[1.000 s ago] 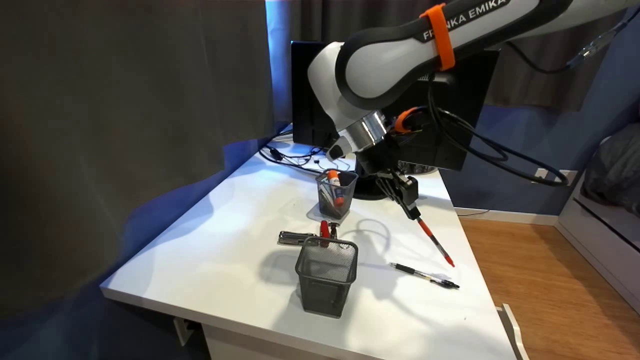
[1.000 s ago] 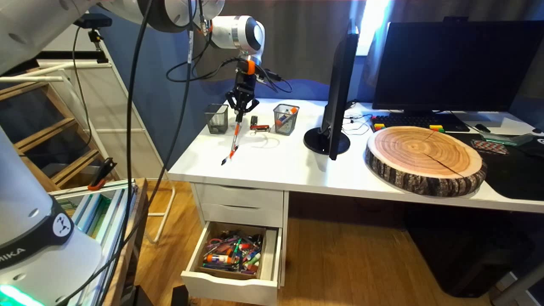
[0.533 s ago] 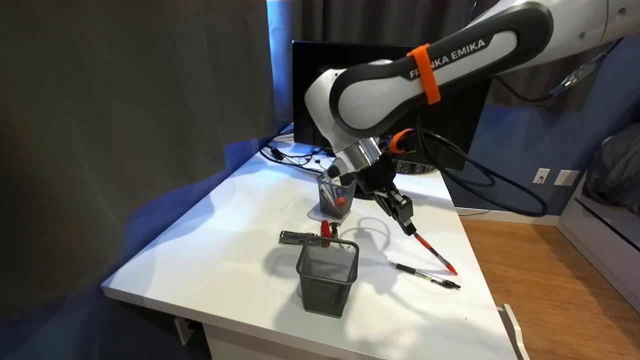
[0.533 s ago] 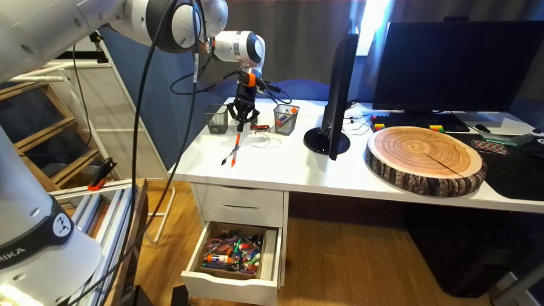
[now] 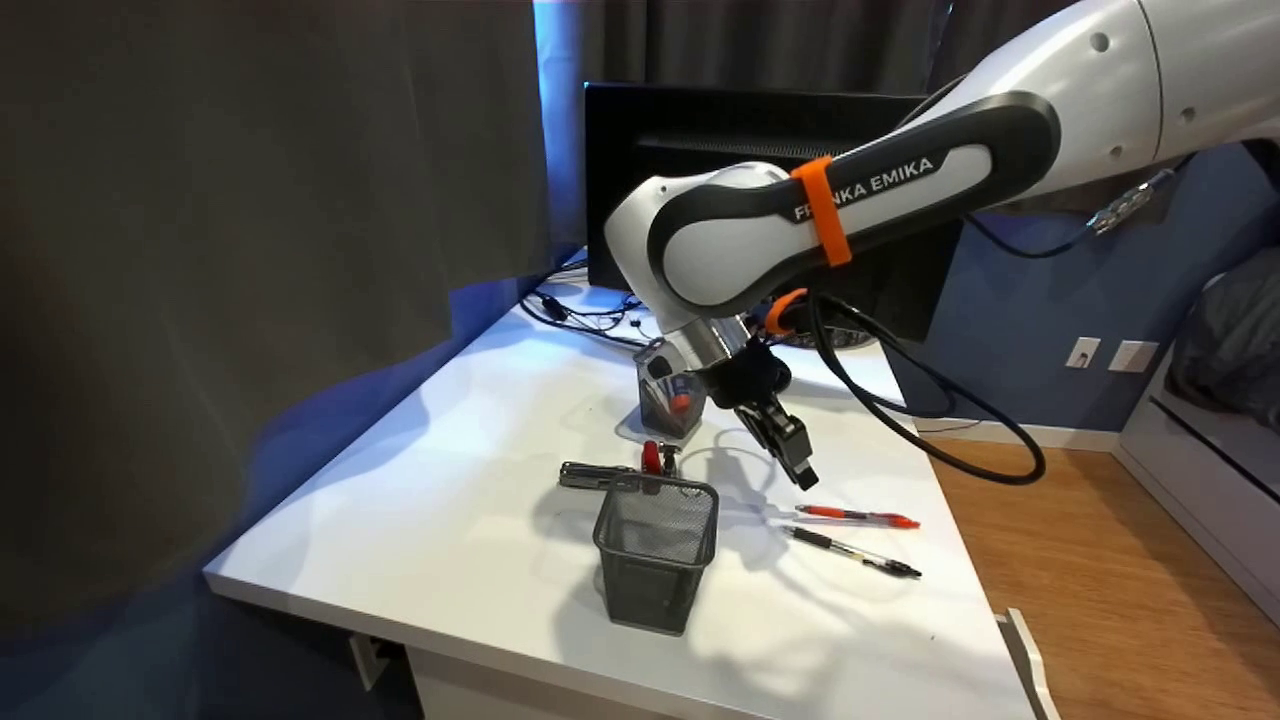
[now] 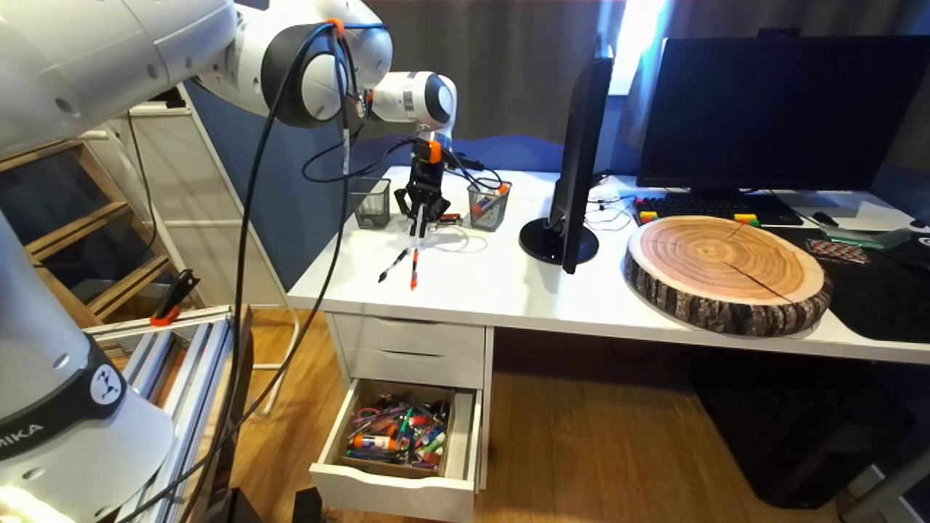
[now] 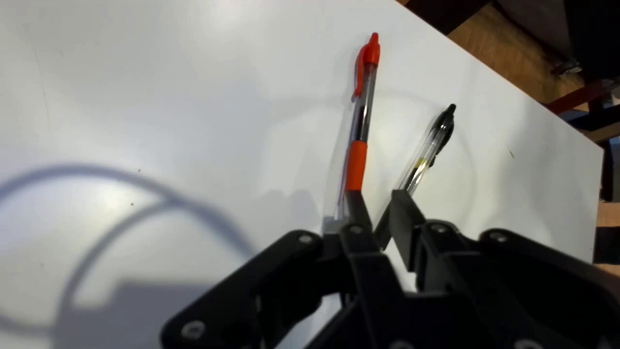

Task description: Put the black pen and orange pen on the table

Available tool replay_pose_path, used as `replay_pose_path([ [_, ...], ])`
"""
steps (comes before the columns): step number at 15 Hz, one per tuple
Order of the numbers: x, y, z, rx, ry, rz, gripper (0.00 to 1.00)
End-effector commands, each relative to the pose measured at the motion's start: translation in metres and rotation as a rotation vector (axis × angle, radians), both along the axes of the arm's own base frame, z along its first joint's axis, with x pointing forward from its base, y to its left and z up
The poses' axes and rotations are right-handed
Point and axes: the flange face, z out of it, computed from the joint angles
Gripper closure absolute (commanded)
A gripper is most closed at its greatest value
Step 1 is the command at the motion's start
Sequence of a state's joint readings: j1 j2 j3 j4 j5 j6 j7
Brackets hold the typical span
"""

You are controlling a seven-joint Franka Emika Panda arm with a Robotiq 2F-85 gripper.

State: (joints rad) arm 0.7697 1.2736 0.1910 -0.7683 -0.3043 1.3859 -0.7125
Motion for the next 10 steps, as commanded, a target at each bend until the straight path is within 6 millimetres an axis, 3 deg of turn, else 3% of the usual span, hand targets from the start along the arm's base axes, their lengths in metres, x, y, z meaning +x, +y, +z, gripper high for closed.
replay_pose_path([
  [1,0.008,0.005,0.016,0.001,-0.027,-0.019,0.49],
  [4,0.012,0.007,0.045,0.028,-0.029,-0.035,0.28],
  [8,0.003,0.020,0.109,0.112,0.007,-0.018,0.02],
  [10,-0.007,0.025,0.140,0.125,0.010,0.017,0.00],
])
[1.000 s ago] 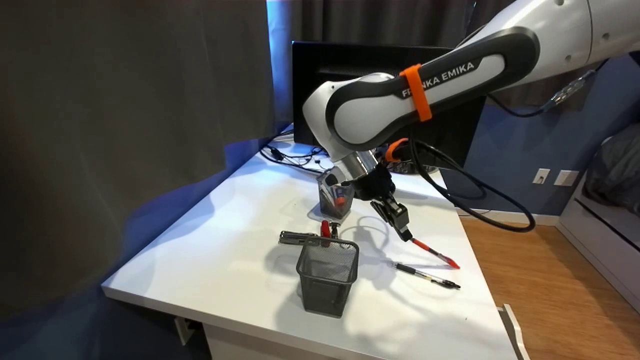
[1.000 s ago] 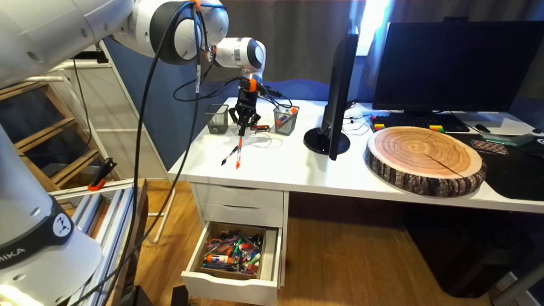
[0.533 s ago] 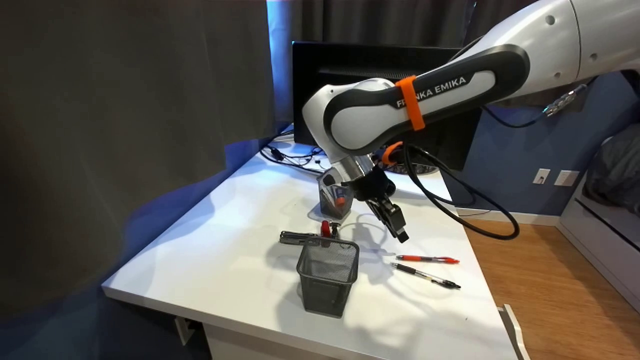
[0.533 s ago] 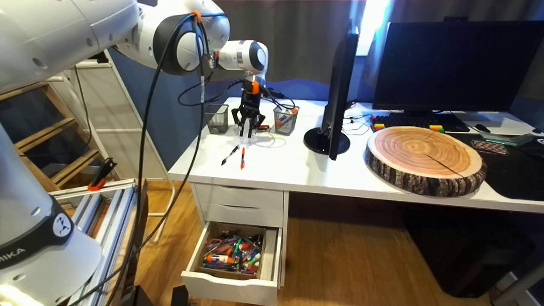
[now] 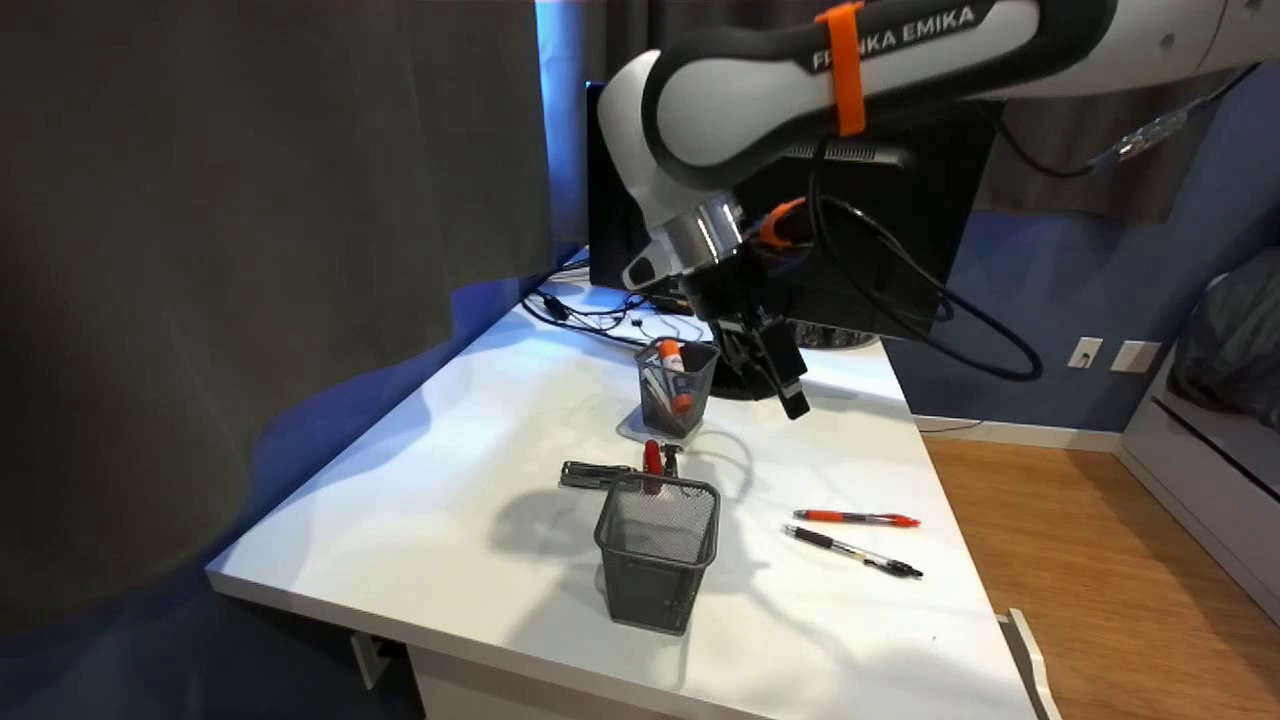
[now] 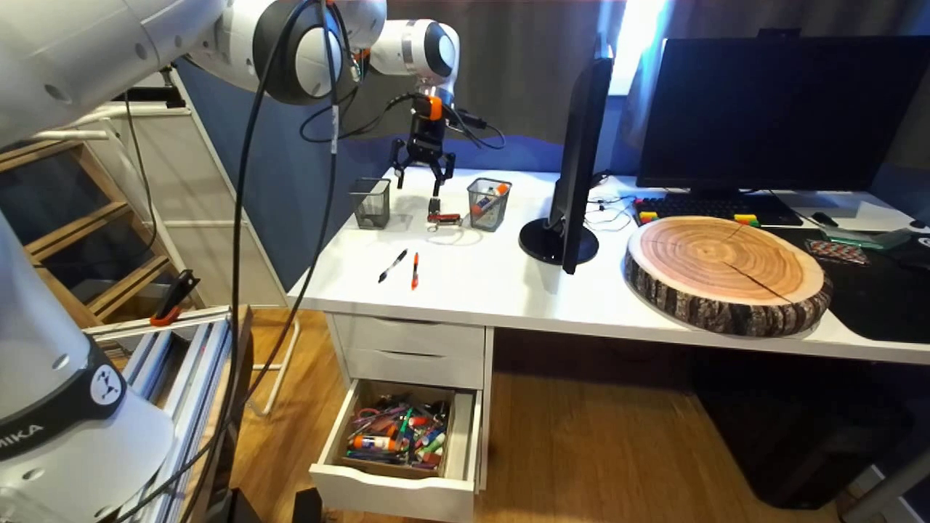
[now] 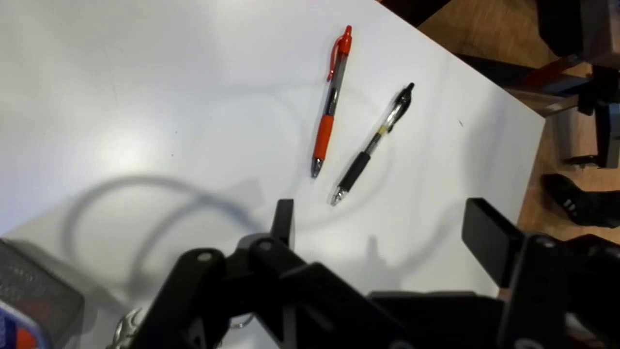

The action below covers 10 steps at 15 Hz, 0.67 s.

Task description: Put the black pen and orange pen on the table

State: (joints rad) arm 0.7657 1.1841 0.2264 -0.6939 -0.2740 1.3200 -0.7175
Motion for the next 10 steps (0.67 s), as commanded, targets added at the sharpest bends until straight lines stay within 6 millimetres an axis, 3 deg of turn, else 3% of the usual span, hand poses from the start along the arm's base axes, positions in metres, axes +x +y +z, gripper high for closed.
replay_pose_path([
  [1,-0.018,0.006,0.061,0.028,0.027,0.034,0.00],
  [6,-0.036,0.010,0.119,0.087,-0.030,-0.013,0.00],
  [10,-0.062,-0.003,0.151,0.055,-0.018,-0.114,0.00],
])
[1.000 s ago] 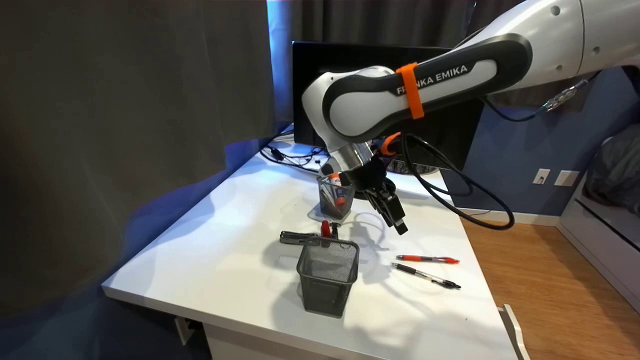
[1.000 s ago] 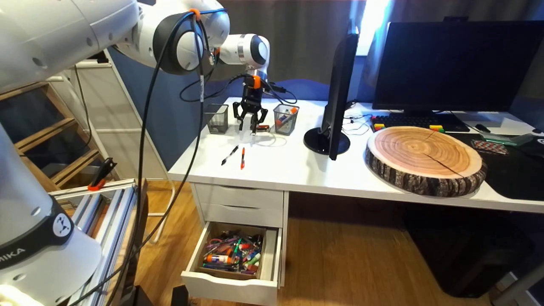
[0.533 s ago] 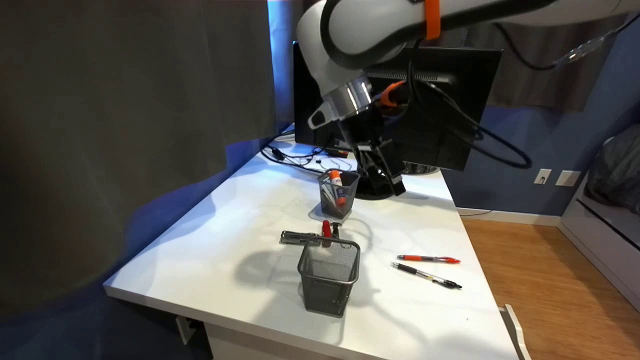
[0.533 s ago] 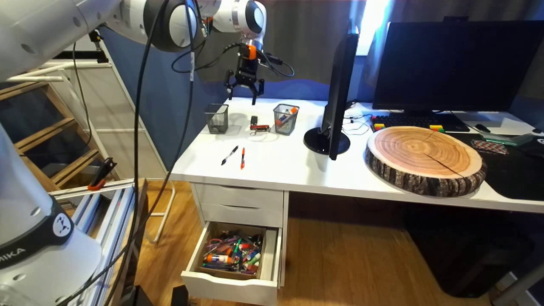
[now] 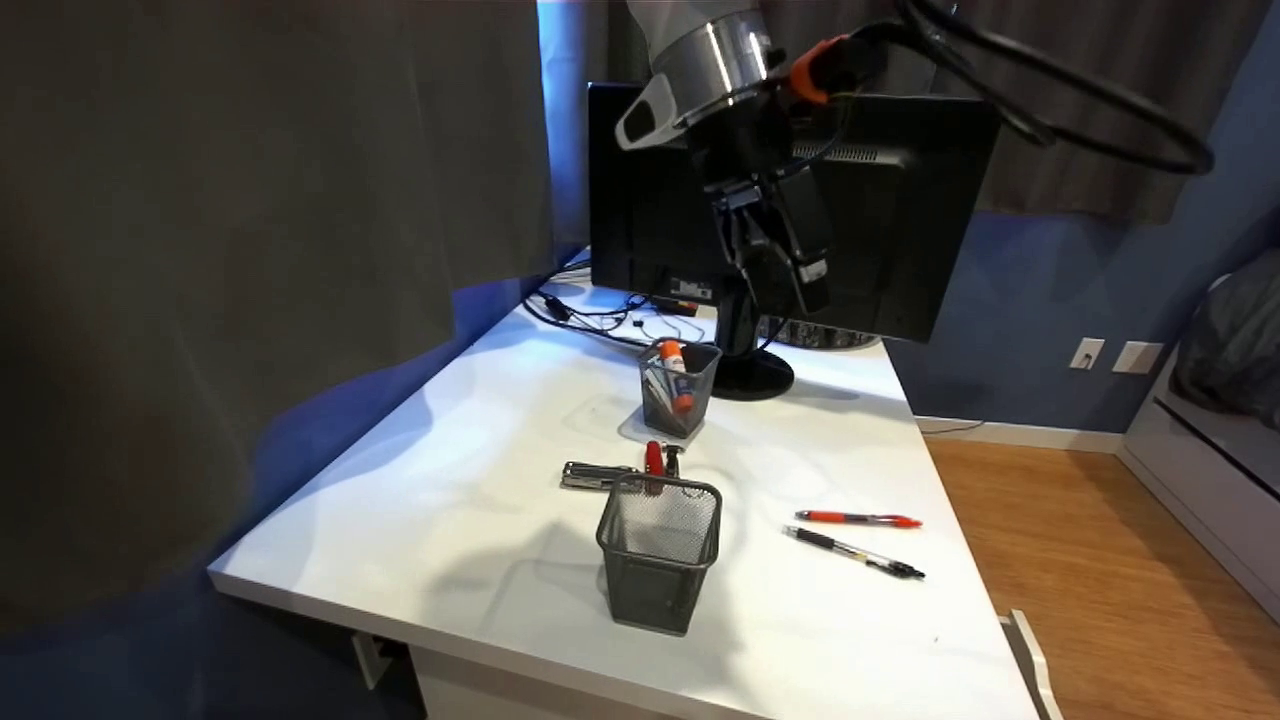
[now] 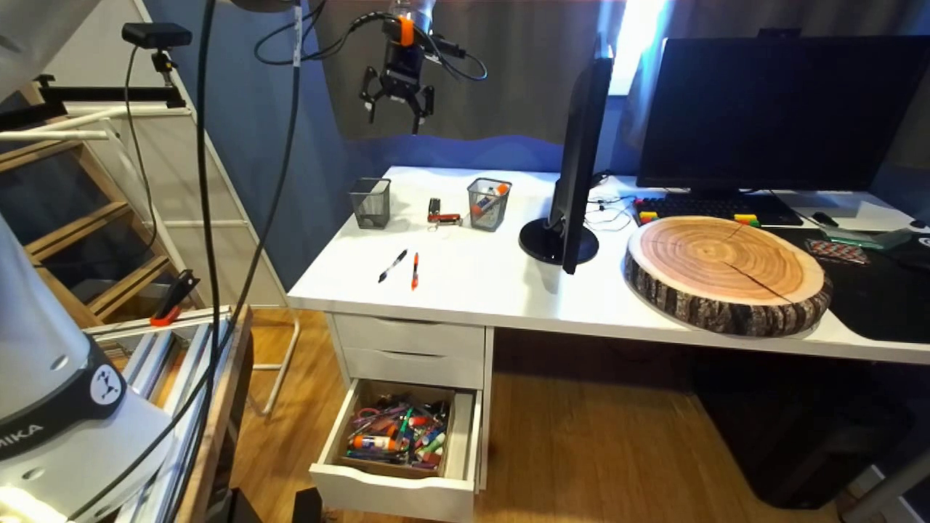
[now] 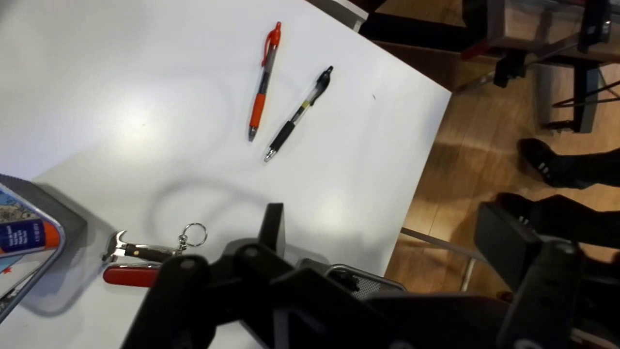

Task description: Put the black pen and orange pen on the table

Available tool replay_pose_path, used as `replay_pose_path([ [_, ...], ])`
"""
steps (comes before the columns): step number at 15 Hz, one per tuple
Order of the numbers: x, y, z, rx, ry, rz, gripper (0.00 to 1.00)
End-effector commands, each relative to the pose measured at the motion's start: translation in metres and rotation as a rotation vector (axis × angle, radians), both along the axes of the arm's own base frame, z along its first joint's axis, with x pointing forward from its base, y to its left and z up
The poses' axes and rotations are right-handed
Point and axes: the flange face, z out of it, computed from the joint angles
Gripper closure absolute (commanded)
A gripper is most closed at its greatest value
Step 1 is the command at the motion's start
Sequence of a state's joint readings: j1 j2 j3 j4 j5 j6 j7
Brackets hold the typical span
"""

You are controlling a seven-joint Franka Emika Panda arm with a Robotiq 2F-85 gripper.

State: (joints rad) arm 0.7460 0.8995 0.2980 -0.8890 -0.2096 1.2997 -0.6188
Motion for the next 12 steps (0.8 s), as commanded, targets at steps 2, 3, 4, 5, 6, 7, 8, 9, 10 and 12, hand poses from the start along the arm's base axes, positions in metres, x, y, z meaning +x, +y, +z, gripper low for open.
replay_pose_path([
  [2,-0.033,-0.025,0.031,-0.043,0.002,-0.105,0.00],
  [3,-0.038,-0.029,0.034,-0.053,-0.003,-0.116,0.00],
  [4,-0.044,-0.033,0.039,-0.061,-0.016,-0.122,0.00],
  [5,-0.049,-0.038,0.042,-0.063,-0.019,-0.134,0.00],
  [6,-0.054,-0.042,0.046,-0.063,-0.029,-0.140,0.00],
  [7,-0.058,-0.046,0.046,-0.058,-0.036,-0.134,0.00],
  [8,-0.041,-0.030,0.042,-0.065,-0.027,-0.108,0.00],
  [9,-0.044,-0.033,0.045,-0.066,-0.033,-0.109,0.00],
  [10,-0.048,-0.036,0.046,-0.068,-0.037,-0.109,0.00],
  [12,-0.051,-0.039,0.045,-0.073,-0.040,-0.108,0.00],
])
